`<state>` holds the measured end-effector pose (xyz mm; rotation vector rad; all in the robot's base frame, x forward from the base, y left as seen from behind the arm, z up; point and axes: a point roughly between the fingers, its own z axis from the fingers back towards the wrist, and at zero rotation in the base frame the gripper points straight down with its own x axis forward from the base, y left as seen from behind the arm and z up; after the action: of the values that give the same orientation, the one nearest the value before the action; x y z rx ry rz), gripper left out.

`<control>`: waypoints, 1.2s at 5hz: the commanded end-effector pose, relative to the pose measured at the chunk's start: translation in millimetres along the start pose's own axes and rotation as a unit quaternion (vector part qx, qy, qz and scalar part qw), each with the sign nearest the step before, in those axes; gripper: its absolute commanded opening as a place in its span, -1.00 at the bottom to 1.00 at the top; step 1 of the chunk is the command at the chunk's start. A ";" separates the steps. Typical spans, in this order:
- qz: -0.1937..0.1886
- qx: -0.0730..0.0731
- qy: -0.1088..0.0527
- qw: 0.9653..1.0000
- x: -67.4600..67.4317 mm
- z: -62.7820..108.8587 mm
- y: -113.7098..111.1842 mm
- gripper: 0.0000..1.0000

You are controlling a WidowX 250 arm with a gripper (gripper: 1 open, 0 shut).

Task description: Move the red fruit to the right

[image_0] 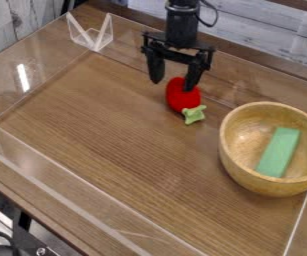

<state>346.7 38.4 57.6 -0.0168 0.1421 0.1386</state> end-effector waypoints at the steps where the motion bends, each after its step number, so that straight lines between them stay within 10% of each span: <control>1: -0.034 0.008 -0.026 0.999 19.9 10.9 -1.8 1.00; 2: -0.074 0.017 -0.022 0.997 28.4 3.5 -7.3 1.00; 3: -0.084 0.021 -0.020 0.996 26.8 3.1 -8.1 -1.00; 4: -0.095 0.028 -0.021 0.995 24.5 8.3 -7.7 -1.00; 5: -0.059 0.029 -0.017 0.998 24.2 9.6 -11.6 1.00; 6: -0.023 0.029 -0.015 0.999 25.0 11.2 -14.8 1.00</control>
<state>366.8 27.6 47.2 0.0332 0.1737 0.0876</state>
